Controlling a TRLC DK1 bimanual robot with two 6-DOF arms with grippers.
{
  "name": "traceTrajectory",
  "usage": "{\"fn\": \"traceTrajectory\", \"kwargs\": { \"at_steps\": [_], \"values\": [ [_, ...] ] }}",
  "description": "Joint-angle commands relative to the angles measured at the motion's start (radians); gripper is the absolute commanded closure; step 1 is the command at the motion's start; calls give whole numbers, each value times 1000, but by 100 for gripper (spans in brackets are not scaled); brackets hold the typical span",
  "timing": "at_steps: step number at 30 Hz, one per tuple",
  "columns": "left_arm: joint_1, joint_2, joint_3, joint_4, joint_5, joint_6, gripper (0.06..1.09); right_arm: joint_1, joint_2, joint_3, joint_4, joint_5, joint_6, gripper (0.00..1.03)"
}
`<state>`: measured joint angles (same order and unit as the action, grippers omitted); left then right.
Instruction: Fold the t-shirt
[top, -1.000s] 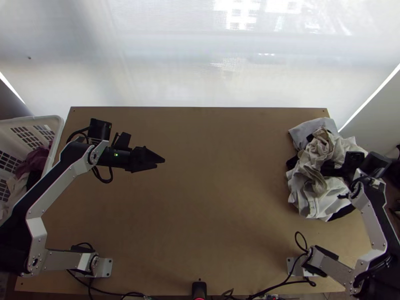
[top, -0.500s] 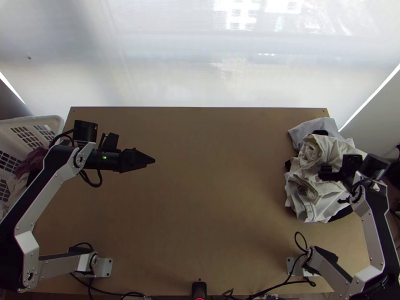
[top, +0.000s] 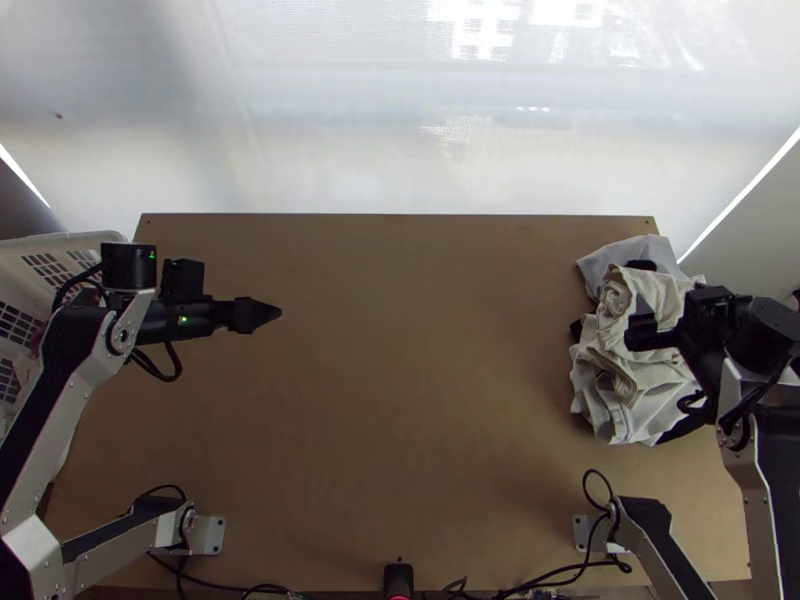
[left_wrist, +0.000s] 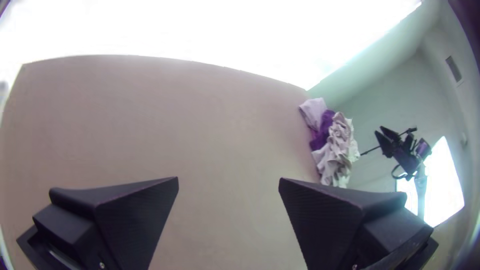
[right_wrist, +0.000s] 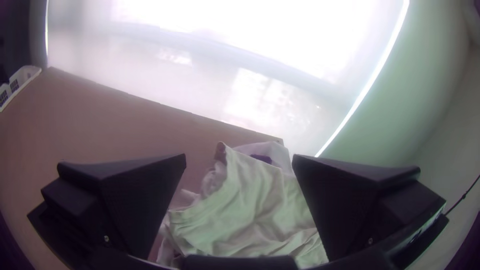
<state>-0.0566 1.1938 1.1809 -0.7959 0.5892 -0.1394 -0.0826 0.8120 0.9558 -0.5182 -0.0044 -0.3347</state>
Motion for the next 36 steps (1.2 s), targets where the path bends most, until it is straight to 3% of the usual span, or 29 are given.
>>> {"fn": "traceTrajectory", "kwargs": {
  "at_steps": [1, 5, 12, 17, 21, 24, 26, 29, 36],
  "values": [
    [1, -129, 28, 11, -307, 115, 11, 244, -60, -11, -19, 123, -35, 4],
    [11, -241, -1, 43, -488, 147, 11, 415, -105, -17, -20, 251, -43, 4],
    [218, -382, -152, 81, -552, 233, 11, 492, -152, -54, -48, 300, -55, 4],
    [423, -461, -250, 75, -552, 262, 11, 547, -152, -58, -57, 331, -61, 4],
    [552, -516, -316, 73, -552, 293, 11, 626, -168, -104, -28, 434, -99, 4],
    [617, -559, -354, 78, -551, 316, 11, 626, -191, -111, -13, 439, -102, 4],
    [610, -622, -371, 78, -549, 322, 11, 626, -221, -124, 10, 463, -116, 4],
    [590, -755, -415, 90, -532, 322, 11, 624, -306, -209, 138, 540, -214, 4],
    [494, -950, -615, 193, -448, 330, 11, 606, -507, -419, 238, 572, -274, 4]
  ]
}}
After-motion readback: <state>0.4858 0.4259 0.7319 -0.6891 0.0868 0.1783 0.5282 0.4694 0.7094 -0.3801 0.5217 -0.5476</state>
